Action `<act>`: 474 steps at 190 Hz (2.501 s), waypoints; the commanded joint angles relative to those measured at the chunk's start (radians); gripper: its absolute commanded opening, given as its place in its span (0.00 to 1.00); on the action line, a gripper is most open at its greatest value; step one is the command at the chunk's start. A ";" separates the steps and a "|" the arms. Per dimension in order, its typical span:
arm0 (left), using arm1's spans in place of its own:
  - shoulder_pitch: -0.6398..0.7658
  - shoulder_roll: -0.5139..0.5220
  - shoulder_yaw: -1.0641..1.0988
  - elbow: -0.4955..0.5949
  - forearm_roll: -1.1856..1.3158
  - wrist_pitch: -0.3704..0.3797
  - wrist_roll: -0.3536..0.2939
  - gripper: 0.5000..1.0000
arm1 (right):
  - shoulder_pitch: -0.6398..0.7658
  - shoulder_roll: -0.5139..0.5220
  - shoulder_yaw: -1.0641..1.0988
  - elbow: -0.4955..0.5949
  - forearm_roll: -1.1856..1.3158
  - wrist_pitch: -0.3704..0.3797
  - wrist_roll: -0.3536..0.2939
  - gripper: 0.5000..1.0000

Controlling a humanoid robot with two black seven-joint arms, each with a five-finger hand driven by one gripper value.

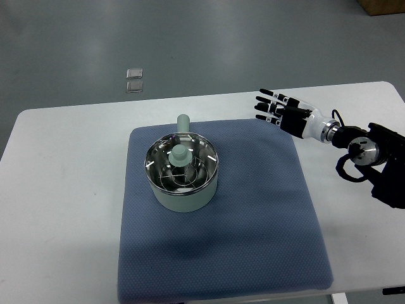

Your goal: Open lid and place right of pot

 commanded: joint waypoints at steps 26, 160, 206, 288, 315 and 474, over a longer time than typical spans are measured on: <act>-0.002 0.000 -0.001 0.001 0.000 0.006 -0.001 1.00 | 0.002 -0.002 -0.008 0.001 -0.002 0.004 0.000 0.87; -0.005 0.000 0.002 0.001 0.000 0.005 0.000 1.00 | 0.008 -0.043 -0.017 0.127 -0.535 -0.011 0.230 0.87; -0.005 0.000 0.003 0.001 0.000 0.005 -0.001 1.00 | 0.094 -0.141 -0.015 0.242 -0.793 -0.008 0.285 0.87; -0.005 0.000 0.003 0.001 0.000 0.005 0.000 1.00 | 0.257 -0.123 -0.031 0.434 -1.330 -0.002 0.282 0.86; -0.005 0.000 0.003 0.001 0.000 0.005 0.000 1.00 | 0.350 -0.083 -0.112 0.477 -1.424 -0.001 0.282 0.86; -0.005 0.000 0.003 0.001 0.000 0.005 0.000 1.00 | 0.677 0.153 -0.454 0.445 -1.606 0.016 0.279 0.86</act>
